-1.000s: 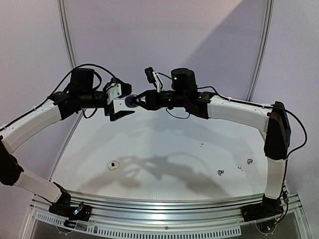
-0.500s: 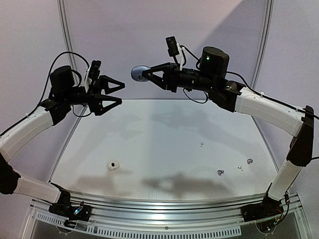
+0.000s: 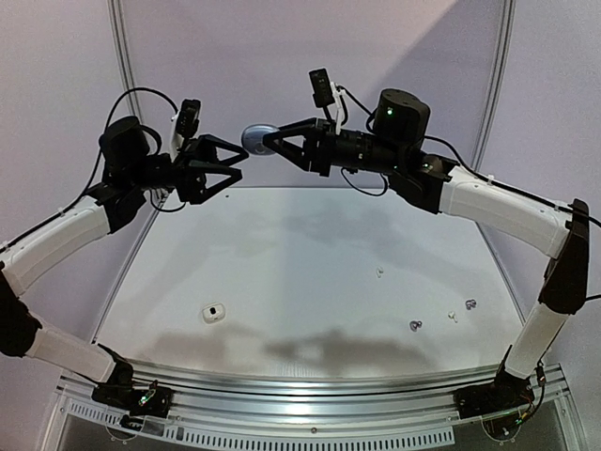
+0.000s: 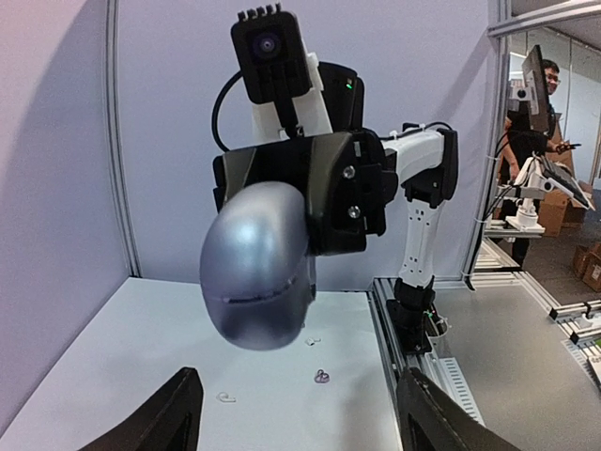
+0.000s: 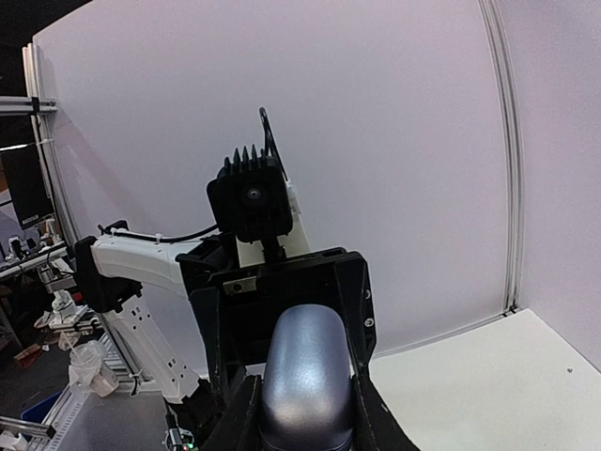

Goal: Insert the wireless bluetooth earbuds into the charging case
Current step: Pass from the right arm to the left

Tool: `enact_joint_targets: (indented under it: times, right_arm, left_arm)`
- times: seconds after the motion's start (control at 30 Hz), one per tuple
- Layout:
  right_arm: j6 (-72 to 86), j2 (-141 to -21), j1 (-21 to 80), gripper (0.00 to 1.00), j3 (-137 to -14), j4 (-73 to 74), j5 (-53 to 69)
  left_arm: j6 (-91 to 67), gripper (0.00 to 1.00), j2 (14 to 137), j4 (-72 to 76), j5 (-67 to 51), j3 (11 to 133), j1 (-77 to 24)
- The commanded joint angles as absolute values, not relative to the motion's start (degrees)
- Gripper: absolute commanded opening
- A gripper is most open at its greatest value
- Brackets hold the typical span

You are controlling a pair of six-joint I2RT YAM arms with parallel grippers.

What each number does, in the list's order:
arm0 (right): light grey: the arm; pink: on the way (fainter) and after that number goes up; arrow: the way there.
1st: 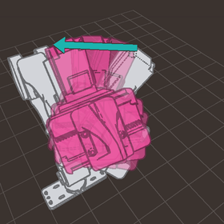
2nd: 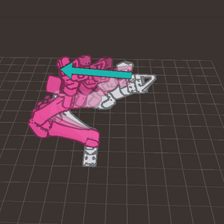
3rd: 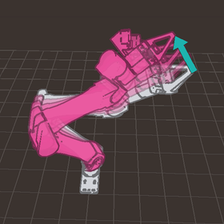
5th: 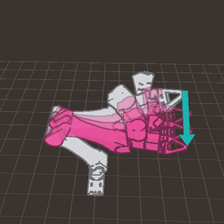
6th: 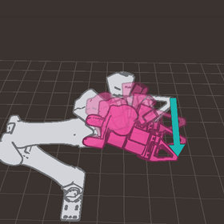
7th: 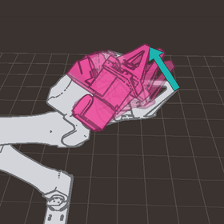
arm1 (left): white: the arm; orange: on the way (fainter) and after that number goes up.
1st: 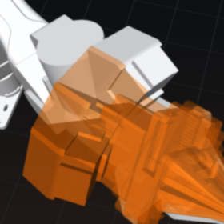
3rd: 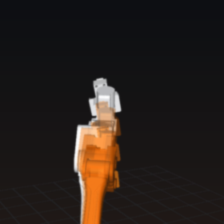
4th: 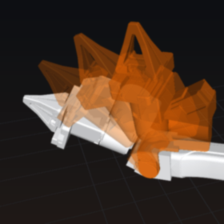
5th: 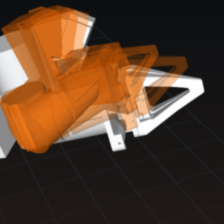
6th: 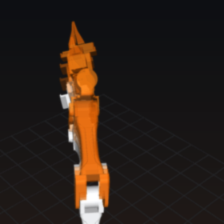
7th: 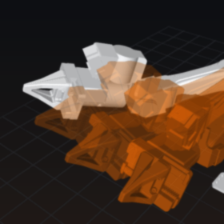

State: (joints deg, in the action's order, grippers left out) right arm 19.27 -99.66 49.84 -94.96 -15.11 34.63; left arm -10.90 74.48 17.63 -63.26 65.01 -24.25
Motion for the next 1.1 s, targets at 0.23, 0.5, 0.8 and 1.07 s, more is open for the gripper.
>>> enact_joint_targets:
  times: [0.23, 0.5, 0.8, 1.07]
  right_arm:
    - [19.5, -102.0, 50.5, 0.00, -96.6, -16.8, 35.6]
    - [18.9, -102.5, 50.5, 0.00, -97.3, -16.2, 35.7]
    - [17.8, -102.9, 50.5, 0.00, -97.9, -14.5, 35.4]
    - [17.6, -103.2, 50.5, 0.00, -97.9, -14.0, 35.1]
  left_arm:
    - [-15.0, 0.54, 77.2, 22.5, -61.0, 67.7, -27.2]
    - [-15.7, 0.36, 78.3, 23.6, -61.6, 68.8, -27.9]
    - [-17.3, 0.42, 78.5, 25.3, -62.8, 69.0, -27.9]
    - [-17.9, 0.39, 78.6, 25.8, -63.4, 69.0, -27.9]
